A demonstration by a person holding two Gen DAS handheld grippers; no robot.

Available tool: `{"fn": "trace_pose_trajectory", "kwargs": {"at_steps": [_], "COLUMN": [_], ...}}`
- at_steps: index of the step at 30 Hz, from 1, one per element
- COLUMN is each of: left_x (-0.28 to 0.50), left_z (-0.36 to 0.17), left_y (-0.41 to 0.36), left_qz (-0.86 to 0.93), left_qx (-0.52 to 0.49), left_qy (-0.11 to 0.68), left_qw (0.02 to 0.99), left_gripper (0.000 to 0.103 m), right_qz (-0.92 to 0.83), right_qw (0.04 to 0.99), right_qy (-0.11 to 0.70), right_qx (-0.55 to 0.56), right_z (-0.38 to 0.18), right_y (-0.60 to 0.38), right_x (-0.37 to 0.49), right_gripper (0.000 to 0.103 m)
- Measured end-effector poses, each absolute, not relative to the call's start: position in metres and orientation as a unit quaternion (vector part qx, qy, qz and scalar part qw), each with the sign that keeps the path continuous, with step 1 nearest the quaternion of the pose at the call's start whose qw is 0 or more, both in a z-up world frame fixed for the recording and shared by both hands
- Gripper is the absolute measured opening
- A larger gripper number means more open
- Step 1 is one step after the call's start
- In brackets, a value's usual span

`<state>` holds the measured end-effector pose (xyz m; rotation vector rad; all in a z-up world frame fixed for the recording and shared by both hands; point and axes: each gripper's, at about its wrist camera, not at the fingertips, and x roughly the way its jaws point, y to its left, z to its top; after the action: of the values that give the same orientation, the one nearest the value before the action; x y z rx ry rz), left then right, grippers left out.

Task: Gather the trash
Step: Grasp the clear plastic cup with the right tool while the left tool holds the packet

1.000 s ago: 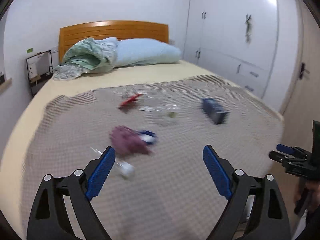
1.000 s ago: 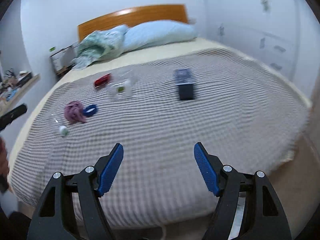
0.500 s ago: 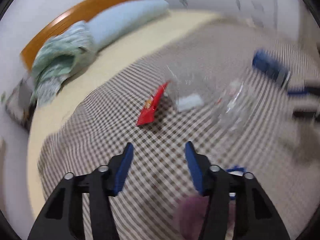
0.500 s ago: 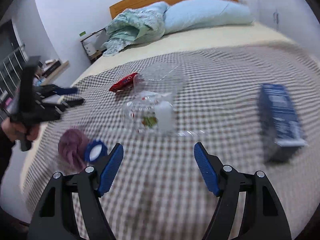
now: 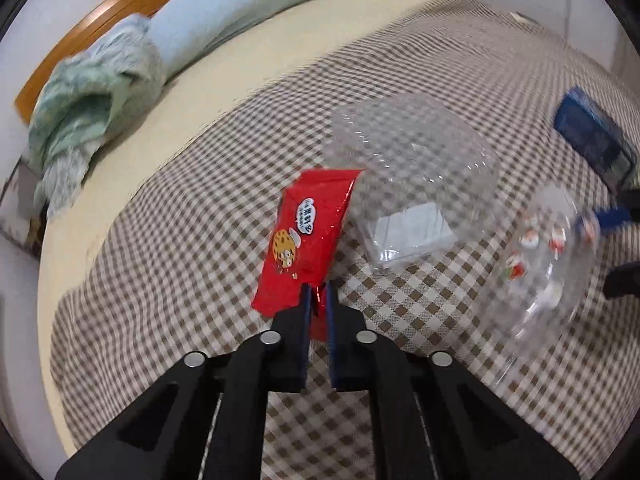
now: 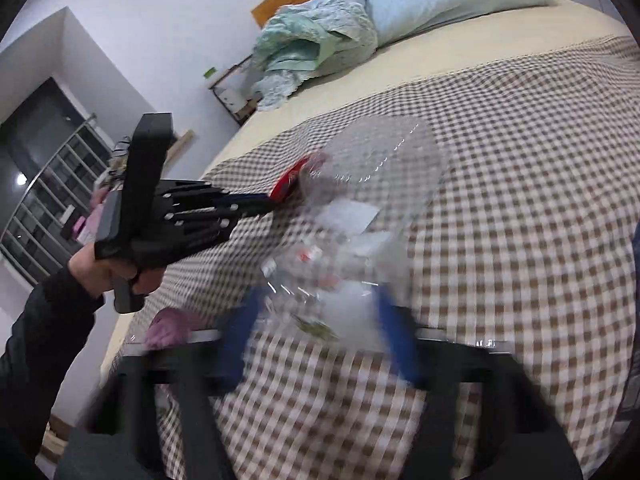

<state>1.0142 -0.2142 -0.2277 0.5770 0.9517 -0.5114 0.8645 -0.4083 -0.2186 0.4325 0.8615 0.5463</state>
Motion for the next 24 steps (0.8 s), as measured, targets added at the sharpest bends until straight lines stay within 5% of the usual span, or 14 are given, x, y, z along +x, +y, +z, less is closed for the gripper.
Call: {"fn": "trace_pose_trajectory", "kwargs": {"at_steps": [5, 24], "left_x": [0.99, 0.755], "left_z": [-0.205, -0.032], "left_y": [-0.186, -0.139], "left_qz": [-0.202, -0.257], "left_qx": [0.22, 0.131], "left_qy": [0.462, 0.423], "left_qw": [0.835, 0.859], "left_gripper": [0.001, 0.001], "right_qz": [0.268, 0.12], "right_qw": [0.853, 0.925], "right_qy": [0.392, 0.333], "right_qx": [0.217, 0.14], "right_z": [-0.209, -0.055], "right_y": [-0.409, -0.432], "right_x": [0.831, 0.637], "right_gripper": [0.003, 0.003]}}
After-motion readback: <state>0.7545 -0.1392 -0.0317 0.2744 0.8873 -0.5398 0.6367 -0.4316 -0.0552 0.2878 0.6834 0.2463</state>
